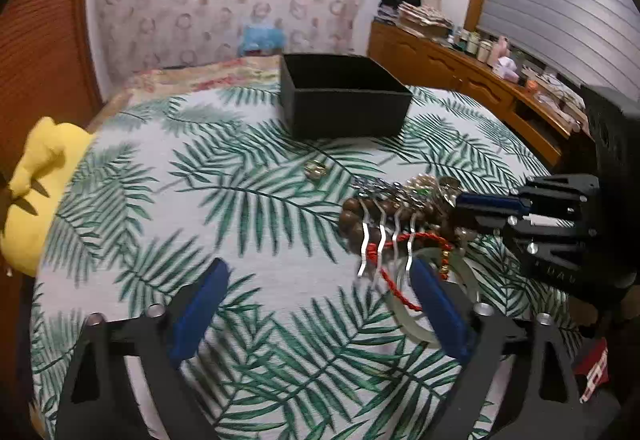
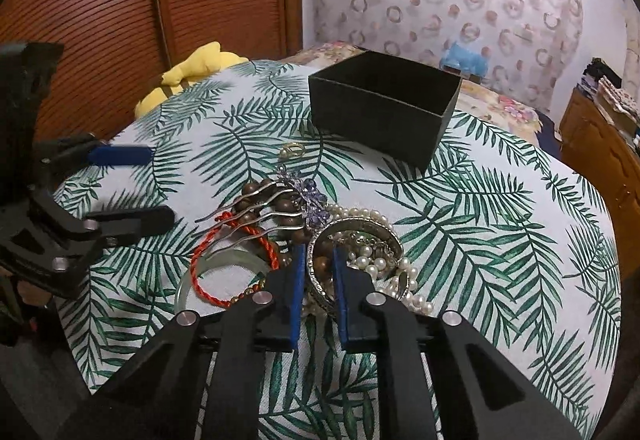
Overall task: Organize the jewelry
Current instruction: 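Close the left gripper on the silver hair pins while the right gripper grips the silver bangle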
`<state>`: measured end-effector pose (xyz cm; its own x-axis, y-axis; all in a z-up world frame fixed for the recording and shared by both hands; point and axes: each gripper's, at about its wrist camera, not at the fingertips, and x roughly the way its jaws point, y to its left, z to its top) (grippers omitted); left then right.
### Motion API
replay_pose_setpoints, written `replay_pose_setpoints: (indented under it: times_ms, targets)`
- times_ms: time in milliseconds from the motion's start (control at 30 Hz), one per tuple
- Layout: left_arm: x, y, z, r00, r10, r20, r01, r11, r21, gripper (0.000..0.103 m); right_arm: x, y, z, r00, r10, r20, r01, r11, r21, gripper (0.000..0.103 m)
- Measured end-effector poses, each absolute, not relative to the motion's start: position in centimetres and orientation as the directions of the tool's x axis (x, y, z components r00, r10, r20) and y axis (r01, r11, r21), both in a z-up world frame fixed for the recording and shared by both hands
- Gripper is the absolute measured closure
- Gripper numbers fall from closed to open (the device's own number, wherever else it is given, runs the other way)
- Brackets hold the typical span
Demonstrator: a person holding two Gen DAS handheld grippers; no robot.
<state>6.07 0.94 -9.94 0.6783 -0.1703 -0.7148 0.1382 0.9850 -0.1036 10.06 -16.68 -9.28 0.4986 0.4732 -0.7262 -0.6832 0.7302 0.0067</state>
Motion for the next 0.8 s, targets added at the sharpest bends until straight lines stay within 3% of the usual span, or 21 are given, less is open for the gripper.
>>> replay_pose_setpoints:
  times_ms: [267, 433, 533, 800]
  targets:
    - [7.9, -0.1, -11.5, 0.612, -0.283, -0.738, 0.194, 0.959, -0.207, 0.056, 10.0, -17.9, -8.2, 0.532, 0.482, -0.696, -0.667, 0.745, 0.005, 0.097]
    - [8.6, -0.7, -11.8, 0.597, -0.312, -0.739, 0.209, 0.95, -0.233, 0.066, 10.0, -18.2, -8.0, 0.541, 0.476, -0.693, -0.66, 0.751, 0.002, 0.097]
    - [8.7, -1.2, -11.8, 0.587, -0.336, -0.736, 0.224, 0.942, -0.251, 0.078, 9.9, -18.3, -8.0, 0.541, 0.475, -0.694, -0.659, 0.752, 0.001, 0.097]
    - [7.4, -2.2, -10.1, 0.647, -0.303, -0.7, 0.247, 0.951, -0.183, 0.084, 9.8, -18.4, -8.1, 0.546, 0.472, -0.692, -0.655, 0.756, -0.001, 0.097]
